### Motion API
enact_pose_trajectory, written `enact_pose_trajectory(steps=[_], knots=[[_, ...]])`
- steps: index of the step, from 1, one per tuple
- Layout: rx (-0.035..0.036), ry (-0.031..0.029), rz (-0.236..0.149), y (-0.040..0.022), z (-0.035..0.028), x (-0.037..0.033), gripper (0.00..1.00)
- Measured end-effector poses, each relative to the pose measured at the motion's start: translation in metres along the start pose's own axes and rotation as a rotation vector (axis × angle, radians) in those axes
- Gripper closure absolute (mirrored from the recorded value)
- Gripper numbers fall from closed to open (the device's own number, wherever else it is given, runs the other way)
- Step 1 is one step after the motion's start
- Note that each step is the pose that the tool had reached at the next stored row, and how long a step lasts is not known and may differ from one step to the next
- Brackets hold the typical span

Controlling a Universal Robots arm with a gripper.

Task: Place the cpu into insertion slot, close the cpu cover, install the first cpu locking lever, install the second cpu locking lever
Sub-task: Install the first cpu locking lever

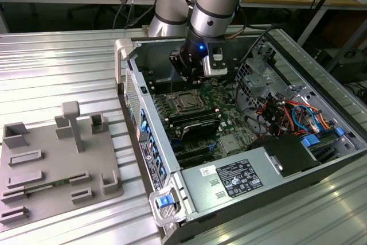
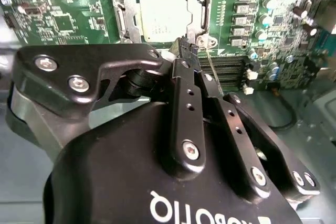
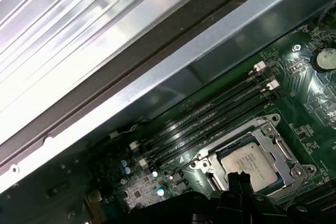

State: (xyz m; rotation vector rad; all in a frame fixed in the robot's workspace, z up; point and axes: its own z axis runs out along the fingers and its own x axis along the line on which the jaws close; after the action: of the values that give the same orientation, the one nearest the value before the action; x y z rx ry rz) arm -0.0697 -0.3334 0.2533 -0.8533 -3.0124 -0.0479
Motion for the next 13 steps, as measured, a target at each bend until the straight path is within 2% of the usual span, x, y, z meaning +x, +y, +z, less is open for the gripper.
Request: enact_pose_trajectory(steps=[3,6,9,12,13], knots=[[0.0011,0.0015,-0.058,0.0,0.0,0.0,0.89],[0.0029,0.0042,-0.159,0.0,0.0,0.0,0.89],[0.0039,0.0056,-0.212,0.0,0.0,0.0,0.89],[0.004,0.0057,-0.213,0.0,0.0,0.0,0.89],[0.0035,0.006,-0.213,-0.0013,0.0001,0.0021,0.89]])
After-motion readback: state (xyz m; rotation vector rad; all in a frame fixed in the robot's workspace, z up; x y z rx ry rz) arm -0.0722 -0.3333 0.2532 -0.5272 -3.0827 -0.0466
